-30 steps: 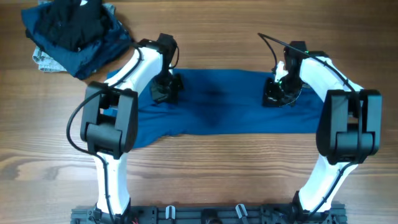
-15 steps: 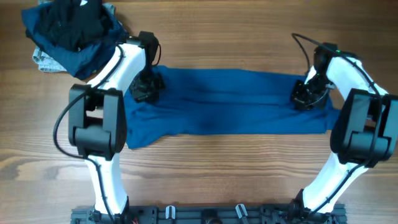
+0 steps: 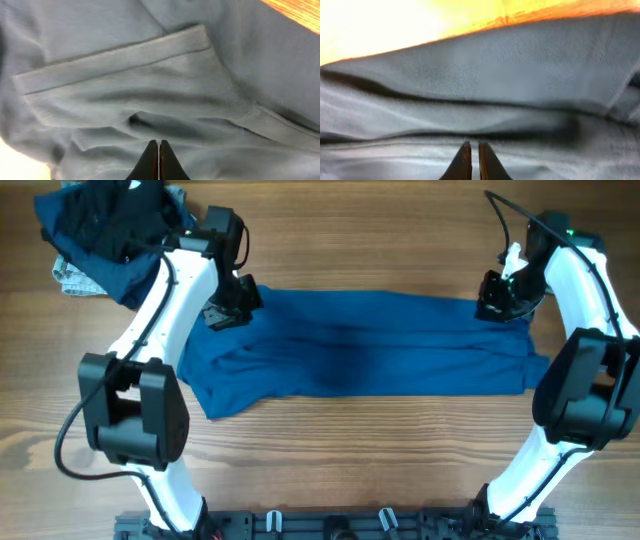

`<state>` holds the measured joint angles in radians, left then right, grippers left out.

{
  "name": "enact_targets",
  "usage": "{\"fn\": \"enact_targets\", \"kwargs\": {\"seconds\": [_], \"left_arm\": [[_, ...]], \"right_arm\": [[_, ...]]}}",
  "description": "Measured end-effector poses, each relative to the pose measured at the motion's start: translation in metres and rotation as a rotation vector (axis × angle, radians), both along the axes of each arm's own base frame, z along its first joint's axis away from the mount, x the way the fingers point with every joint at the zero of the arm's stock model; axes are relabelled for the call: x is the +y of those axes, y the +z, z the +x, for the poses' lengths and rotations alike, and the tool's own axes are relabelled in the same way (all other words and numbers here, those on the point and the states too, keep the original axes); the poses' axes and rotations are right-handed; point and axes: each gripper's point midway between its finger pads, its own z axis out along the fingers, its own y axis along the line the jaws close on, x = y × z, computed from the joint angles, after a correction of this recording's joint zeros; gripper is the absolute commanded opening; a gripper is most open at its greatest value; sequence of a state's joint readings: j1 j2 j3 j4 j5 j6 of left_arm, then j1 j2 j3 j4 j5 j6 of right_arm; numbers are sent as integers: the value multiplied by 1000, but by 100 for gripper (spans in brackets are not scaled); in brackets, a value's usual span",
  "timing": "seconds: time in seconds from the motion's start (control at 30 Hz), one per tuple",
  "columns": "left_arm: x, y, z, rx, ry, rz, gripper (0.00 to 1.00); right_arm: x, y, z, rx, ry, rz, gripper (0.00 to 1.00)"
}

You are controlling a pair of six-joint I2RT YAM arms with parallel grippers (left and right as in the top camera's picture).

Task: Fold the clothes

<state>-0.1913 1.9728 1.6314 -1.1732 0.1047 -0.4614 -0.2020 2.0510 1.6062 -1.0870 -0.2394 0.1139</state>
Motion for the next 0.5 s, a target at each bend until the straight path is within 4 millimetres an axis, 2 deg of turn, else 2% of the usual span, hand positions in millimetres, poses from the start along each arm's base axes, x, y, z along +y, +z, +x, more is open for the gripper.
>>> {"fn": "enact_targets", "kwargs": {"seconds": [0.1,0.27,0.37,0.5], "left_arm": [[-7,-23,2,44,-14,-31,4],[-9,-59,-4,141,-26,-30,4],[-8,-72,-9,180,-36,-25,4],[-4,-74,-10,191,-34,-15,4]], "right_arm": [[1,-13,-5,10,3,2,9],[-4,-21,-15,55,-18,-20,11],[-12,-31,-27,97,-42,-38,10],[-28,-44,-37,116,-84,-51,9]]}}
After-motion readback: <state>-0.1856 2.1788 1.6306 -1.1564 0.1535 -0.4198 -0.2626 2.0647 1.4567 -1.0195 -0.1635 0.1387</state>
